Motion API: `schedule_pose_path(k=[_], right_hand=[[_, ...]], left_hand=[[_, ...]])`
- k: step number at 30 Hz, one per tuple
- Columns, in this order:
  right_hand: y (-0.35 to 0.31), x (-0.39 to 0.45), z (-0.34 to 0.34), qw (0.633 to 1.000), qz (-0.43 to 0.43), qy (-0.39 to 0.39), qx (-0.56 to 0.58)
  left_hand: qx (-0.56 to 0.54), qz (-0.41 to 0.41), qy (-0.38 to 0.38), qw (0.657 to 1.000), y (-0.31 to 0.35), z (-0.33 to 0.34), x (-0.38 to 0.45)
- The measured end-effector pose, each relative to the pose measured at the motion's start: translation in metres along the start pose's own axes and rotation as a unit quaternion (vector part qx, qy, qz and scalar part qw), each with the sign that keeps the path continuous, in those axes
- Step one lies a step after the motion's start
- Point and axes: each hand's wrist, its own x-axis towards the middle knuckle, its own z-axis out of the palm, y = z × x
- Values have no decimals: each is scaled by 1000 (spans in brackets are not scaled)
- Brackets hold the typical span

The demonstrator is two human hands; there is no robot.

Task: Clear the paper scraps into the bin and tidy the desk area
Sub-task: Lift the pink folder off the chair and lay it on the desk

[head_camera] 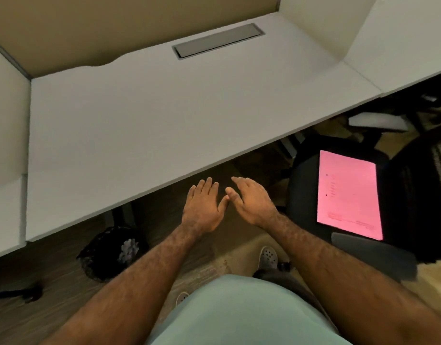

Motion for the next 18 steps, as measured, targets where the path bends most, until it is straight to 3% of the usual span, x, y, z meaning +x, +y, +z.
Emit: schedule_pose_path(k=[11,18], right_hand=[[132,-38,-56,975,183,108,62],[216,-47,-78,934,304,156,103]], left_hand=[[15,168,-29,985,127,21,80],[16,211,-79,974,202,54,140]])
